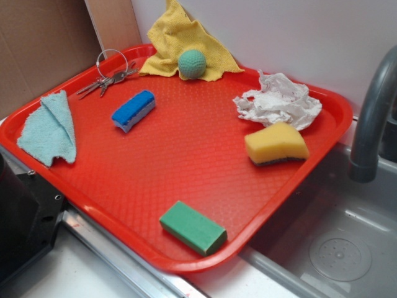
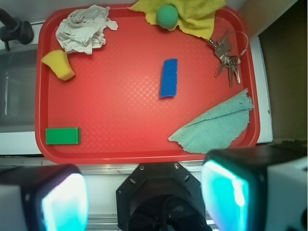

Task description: Grab the green ball.

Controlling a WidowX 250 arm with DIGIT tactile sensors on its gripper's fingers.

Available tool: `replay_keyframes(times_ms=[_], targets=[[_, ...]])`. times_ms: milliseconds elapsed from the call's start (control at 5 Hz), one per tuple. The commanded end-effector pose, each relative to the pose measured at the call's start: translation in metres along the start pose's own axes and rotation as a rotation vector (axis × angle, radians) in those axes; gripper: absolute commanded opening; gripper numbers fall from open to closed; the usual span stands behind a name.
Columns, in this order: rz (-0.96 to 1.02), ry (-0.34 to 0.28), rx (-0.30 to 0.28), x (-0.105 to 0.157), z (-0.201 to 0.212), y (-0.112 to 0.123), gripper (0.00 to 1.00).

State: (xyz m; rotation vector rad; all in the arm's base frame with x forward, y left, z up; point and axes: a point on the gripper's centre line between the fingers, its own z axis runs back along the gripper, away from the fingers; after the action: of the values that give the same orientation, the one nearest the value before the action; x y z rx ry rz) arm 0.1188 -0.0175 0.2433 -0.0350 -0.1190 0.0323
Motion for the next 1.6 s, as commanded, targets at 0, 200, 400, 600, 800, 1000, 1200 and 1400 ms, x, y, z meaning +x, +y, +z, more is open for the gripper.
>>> replay_keyframes(times_ms=[0, 200, 400, 600, 800, 1000, 1200, 1400], targets=[[0.0, 0.0, 0.0, 0.0, 0.0, 0.0, 1.0], [-0.029, 0.012, 0.031, 0.034, -0.047, 0.01, 1.0], [0.07, -0.096, 0.067, 0.081, -0.073, 0.02, 1.0], [0.221, -0.227, 0.099, 0.112, -0.098, 0.042, 1.0], [0.259, -0.257, 0.112, 0.137, -0.132, 0.063, 1.0], [0.262, -0.238, 0.081, 0.166, -0.172, 0.074, 1.0], [0.285, -0.237, 0.091, 0.186, -0.183, 0.08, 1.0], [0.293, -0.261, 0.084, 0.195, -0.186, 0.088, 1.0]])
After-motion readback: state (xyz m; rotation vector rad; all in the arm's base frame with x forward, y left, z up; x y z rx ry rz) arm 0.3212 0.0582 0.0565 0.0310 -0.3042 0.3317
